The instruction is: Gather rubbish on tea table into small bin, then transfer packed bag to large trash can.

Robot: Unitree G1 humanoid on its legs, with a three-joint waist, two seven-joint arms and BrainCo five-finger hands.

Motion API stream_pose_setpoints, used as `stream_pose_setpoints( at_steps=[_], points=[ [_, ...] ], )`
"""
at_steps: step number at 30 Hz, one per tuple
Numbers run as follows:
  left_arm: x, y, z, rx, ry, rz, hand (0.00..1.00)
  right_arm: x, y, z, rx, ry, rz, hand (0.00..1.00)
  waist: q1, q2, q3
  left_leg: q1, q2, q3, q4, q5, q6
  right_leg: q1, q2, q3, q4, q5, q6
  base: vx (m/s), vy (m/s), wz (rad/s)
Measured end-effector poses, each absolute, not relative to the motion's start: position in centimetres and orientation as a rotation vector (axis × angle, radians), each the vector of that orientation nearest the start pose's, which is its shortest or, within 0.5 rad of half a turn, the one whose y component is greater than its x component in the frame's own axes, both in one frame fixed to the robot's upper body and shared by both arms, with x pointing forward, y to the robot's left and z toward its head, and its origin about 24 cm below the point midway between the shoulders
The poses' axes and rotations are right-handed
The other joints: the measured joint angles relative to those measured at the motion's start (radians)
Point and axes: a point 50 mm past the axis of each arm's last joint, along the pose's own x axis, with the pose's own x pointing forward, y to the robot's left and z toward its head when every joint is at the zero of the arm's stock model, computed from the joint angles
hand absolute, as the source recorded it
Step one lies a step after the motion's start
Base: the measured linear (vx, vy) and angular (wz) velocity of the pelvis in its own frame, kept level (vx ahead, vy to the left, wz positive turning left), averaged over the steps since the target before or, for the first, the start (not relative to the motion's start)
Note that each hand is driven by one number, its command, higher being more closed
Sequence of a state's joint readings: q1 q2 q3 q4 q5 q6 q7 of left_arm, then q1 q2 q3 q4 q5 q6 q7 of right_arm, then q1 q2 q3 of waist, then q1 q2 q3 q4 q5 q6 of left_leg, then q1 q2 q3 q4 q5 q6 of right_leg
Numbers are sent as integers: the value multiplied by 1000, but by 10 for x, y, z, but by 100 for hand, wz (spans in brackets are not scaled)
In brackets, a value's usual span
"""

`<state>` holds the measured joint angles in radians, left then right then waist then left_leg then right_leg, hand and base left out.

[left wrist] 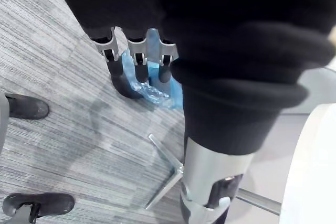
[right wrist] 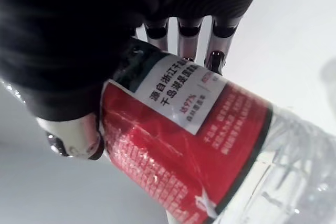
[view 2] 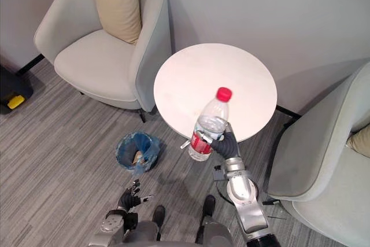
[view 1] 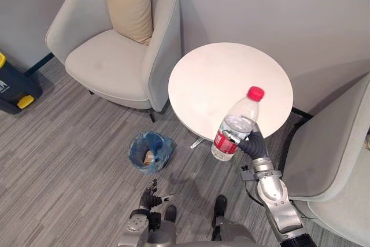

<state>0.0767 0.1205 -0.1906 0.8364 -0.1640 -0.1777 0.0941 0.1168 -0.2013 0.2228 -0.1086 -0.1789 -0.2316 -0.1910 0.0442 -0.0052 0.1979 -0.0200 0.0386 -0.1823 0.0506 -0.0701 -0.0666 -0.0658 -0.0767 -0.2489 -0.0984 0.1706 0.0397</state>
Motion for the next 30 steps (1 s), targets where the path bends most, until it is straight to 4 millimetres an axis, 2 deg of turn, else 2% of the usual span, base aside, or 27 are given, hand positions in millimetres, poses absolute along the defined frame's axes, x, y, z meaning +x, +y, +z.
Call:
stream_pose_setpoints(
  at_steps=[4, 9, 10, 13, 15, 17, 18, 19, 20, 21, 24, 25, 28, 30],
  points=[
    [141, 168, -133, 65, 778, 41, 0, 214, -133, 49, -353, -217, 93, 100, -3, 10, -12, 18, 1, -1, 1, 0, 0, 19, 1, -1, 0, -1, 1, 0, 0, 0],
    [138, 168, -136, 70, 796, 38, 0, 212, -134, 47, -366, -208, 90, 100, -6, 25, -20, 17, 0, -28, 5, -2, 1, 40, -2, -34, 0, -11, -4, -51, -8, 24],
    [138, 163, -137, 82, 798, 14, 0, 208, -137, 45, -374, -199, 79, 100, -7, 40, -33, -7, -5, -64, 24, -11, 16, 46, -5, -56, 0, -22, 9, -43, -17, 55],
    [137, 158, -137, 85, 800, 8, 0, 206, -140, 48, -391, -213, 76, 100, -4, 57, -40, -31, -6, -52, 36, -19, 34, 45, -13, -82, 0, -24, 11, -34, 7, 47],
    [134, 156, -139, 82, 813, 8, 0, 207, -142, 49, -400, -216, 71, 100, -14, 62, -44, -45, 21, 131, 33, -32, 188, 45, -41, -88, 14, -41, 31, -8, 27, 64],
    [133, 151, -140, 77, 814, -2, 0, 209, -144, 51, -415, -226, 73, 100, -28, 69, -45, -51, 60, 268, 37, -29, 182, 44, -53, -106, 26, -53, 41, 42, 42, 50],
    [132, 150, -140, 81, 817, -12, 0, 210, -145, 52, -415, -232, 60, 100, -28, 90, -57, -51, 71, 300, 35, -10, 139, 45, -55, -109, 30, -57, 41, 68, 64, 28],
    [131, 149, -140, 81, 819, -16, 0, 210, -146, 52, -413, -233, 53, 100, -27, 85, -54, -51, 72, 300, 34, 0, 111, 45, -55, -108, 30, -57, 43, 83, 82, 13],
    [130, 149, -141, 83, 821, -16, 0, 210, -145, 52, -411, -234, 50, 100, -27, 93, -60, -53, 74, 300, 34, 13, 54, 45, -57, -106, 32, -61, 48, 87, 83, 8],
    [130, 150, -141, 89, 822, -17, 0, 210, -145, 52, -408, -232, 49, 100, -28, 91, -59, -53, 71, 300, 34, 21, 30, 45, -63, -105, 39, -67, 56, 107, 100, 12],
    [132, 156, -140, 106, 815, -11, 0, 210, -138, 49, -376, -217, 45, 100, -23, 62, -54, -50, 61, 318, 39, 6, 15, 40, -79, -90, 60, -90, 74, 114, 75, 6],
    [132, 157, -139, 107, 812, -9, 0, 211, -138, 48, -375, -212, 46, 100, -22, 57, -52, -50, 60, 324, 48, -9, 26, 33, -85, -83, 79, -102, 77, 79, 51, -13],
    [135, 161, -137, 115, 795, -3, 0, 214, -135, 38, -391, -174, 57, 100, -1, 36, -45, -58, 39, 355, 138, -97, 34, -53, -149, -33, 300, -228, 108, 114, 119, -22],
    [136, 165, -135, 125, 788, -1, 0, 214, -135, 35, -405, -160, 58, 100, -6, 18, -38, -61, 15, 349, 172, -126, 36, -82, -193, -21, 400, -268, 117, 158, 123, 14]
  ],
)
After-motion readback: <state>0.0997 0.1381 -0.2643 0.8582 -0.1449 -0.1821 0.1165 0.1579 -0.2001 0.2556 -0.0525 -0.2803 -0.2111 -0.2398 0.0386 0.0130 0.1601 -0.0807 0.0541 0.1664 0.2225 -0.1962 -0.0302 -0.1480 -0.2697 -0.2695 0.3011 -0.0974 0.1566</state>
